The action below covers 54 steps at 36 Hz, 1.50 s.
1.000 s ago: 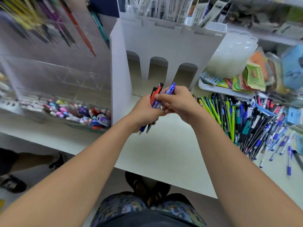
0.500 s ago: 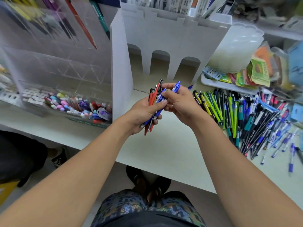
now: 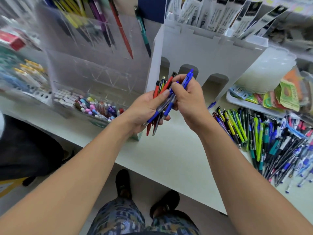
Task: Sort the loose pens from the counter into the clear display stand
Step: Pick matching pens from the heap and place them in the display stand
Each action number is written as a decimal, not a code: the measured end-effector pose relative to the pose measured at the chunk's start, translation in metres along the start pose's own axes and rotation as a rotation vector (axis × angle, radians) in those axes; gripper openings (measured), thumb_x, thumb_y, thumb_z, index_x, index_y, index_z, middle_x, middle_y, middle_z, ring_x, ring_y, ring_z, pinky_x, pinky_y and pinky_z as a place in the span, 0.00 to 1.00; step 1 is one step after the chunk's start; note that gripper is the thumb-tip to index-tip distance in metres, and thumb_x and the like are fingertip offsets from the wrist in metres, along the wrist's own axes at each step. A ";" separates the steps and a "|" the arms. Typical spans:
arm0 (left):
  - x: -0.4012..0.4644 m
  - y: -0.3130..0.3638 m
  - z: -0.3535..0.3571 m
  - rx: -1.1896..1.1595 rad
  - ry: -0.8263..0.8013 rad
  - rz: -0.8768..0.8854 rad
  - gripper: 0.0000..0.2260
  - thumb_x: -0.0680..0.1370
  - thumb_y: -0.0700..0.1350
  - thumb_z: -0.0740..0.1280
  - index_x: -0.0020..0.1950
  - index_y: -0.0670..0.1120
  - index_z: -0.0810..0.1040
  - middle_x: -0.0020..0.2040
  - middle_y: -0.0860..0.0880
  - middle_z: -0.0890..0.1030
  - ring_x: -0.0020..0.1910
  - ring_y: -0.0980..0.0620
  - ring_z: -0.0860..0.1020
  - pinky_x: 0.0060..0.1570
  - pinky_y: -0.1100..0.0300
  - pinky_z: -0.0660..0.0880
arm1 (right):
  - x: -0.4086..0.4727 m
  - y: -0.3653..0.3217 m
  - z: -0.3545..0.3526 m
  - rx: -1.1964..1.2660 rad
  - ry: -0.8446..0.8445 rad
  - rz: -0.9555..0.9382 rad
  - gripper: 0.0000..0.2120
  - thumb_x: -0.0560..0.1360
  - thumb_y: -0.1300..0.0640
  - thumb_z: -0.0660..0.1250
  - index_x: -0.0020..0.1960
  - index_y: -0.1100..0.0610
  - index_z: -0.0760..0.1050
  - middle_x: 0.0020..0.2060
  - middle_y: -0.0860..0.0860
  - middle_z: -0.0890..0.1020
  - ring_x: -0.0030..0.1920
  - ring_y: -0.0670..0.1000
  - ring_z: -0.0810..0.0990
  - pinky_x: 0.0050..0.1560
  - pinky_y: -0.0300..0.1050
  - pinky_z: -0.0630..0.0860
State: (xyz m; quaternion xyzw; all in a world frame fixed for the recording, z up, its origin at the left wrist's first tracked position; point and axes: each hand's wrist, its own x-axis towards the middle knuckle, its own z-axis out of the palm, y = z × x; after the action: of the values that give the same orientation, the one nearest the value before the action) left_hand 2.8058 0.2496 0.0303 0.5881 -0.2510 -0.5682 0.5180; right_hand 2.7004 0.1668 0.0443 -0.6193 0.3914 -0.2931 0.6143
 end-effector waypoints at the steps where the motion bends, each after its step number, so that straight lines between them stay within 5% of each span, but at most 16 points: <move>1: 0.000 0.004 -0.003 -0.021 -0.002 0.001 0.15 0.82 0.56 0.62 0.58 0.45 0.77 0.43 0.46 0.84 0.31 0.50 0.80 0.27 0.61 0.74 | 0.001 -0.005 0.006 0.013 0.023 -0.024 0.06 0.81 0.67 0.58 0.51 0.59 0.71 0.33 0.50 0.75 0.31 0.45 0.75 0.30 0.39 0.75; 7: -0.009 0.034 -0.038 -0.058 -0.073 0.002 0.17 0.81 0.58 0.64 0.55 0.44 0.78 0.36 0.51 0.82 0.28 0.51 0.77 0.24 0.61 0.72 | 0.009 -0.031 0.047 -0.007 0.111 -0.169 0.08 0.80 0.67 0.58 0.47 0.55 0.71 0.39 0.51 0.77 0.41 0.52 0.78 0.47 0.58 0.81; 11: -0.014 0.053 -0.074 -0.110 -0.172 0.009 0.16 0.80 0.57 0.65 0.52 0.43 0.76 0.32 0.50 0.80 0.25 0.51 0.76 0.20 0.62 0.70 | 0.014 -0.042 0.085 0.033 0.186 -0.247 0.11 0.80 0.68 0.58 0.47 0.54 0.71 0.34 0.42 0.75 0.38 0.45 0.74 0.43 0.50 0.77; 16: -0.010 0.062 -0.122 -0.086 -0.140 0.059 0.16 0.75 0.57 0.69 0.50 0.44 0.77 0.32 0.48 0.80 0.23 0.50 0.76 0.20 0.63 0.70 | 0.026 -0.043 0.137 0.017 0.294 -0.303 0.05 0.79 0.61 0.61 0.53 0.54 0.72 0.43 0.50 0.75 0.42 0.46 0.75 0.49 0.47 0.76; 19: -0.003 0.063 -0.144 -0.035 -0.076 0.098 0.11 0.79 0.51 0.69 0.48 0.44 0.75 0.30 0.48 0.79 0.22 0.50 0.75 0.20 0.63 0.69 | 0.036 -0.040 0.163 0.023 0.395 -0.300 0.06 0.81 0.66 0.60 0.54 0.57 0.72 0.42 0.48 0.76 0.38 0.38 0.75 0.44 0.34 0.74; 22: 0.005 0.063 -0.159 -0.059 -0.061 0.113 0.11 0.80 0.51 0.69 0.51 0.43 0.75 0.31 0.46 0.77 0.22 0.50 0.73 0.21 0.63 0.69 | 0.048 -0.038 0.182 0.021 0.457 -0.244 0.06 0.81 0.64 0.62 0.55 0.55 0.73 0.44 0.47 0.78 0.41 0.40 0.77 0.47 0.37 0.75; 26: 0.014 0.065 -0.172 -0.097 -0.068 0.124 0.10 0.81 0.52 0.67 0.47 0.45 0.75 0.31 0.50 0.79 0.22 0.53 0.71 0.22 0.63 0.68 | 0.059 -0.041 0.194 0.104 0.374 -0.096 0.04 0.82 0.60 0.65 0.48 0.55 0.74 0.38 0.52 0.78 0.38 0.49 0.78 0.39 0.47 0.79; 30: 0.022 0.068 -0.187 -0.066 -0.093 0.094 0.11 0.82 0.53 0.66 0.48 0.46 0.77 0.34 0.48 0.80 0.22 0.54 0.71 0.21 0.64 0.68 | 0.068 -0.045 0.192 0.074 0.235 0.013 0.09 0.83 0.59 0.65 0.44 0.61 0.74 0.32 0.57 0.75 0.29 0.51 0.74 0.26 0.39 0.70; 34: 0.021 0.073 -0.197 -0.055 -0.061 0.087 0.17 0.83 0.58 0.61 0.51 0.45 0.79 0.35 0.48 0.82 0.23 0.52 0.73 0.20 0.64 0.68 | 0.074 -0.047 0.191 0.020 0.108 -0.009 0.14 0.84 0.59 0.61 0.41 0.60 0.73 0.32 0.58 0.77 0.33 0.57 0.75 0.26 0.40 0.71; 42: 0.022 0.083 -0.212 0.064 -0.018 0.105 0.17 0.84 0.54 0.61 0.58 0.42 0.77 0.34 0.45 0.82 0.25 0.50 0.77 0.21 0.62 0.71 | 0.080 -0.048 0.199 -0.001 0.112 -0.078 0.15 0.86 0.56 0.58 0.44 0.63 0.73 0.36 0.64 0.83 0.31 0.60 0.83 0.25 0.43 0.75; 54: 0.025 0.093 -0.230 -0.063 0.246 0.296 0.06 0.82 0.49 0.66 0.50 0.47 0.75 0.31 0.45 0.78 0.23 0.51 0.71 0.20 0.63 0.67 | 0.091 -0.064 0.220 0.138 -0.026 -0.205 0.11 0.84 0.61 0.62 0.43 0.61 0.74 0.35 0.64 0.82 0.32 0.61 0.83 0.28 0.46 0.78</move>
State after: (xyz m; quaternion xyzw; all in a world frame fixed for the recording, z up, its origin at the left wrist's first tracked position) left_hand 3.0519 0.2706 0.0618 0.5932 -0.2516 -0.4171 0.6410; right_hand 2.9412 0.2031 0.0812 -0.6160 0.2967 -0.3726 0.6274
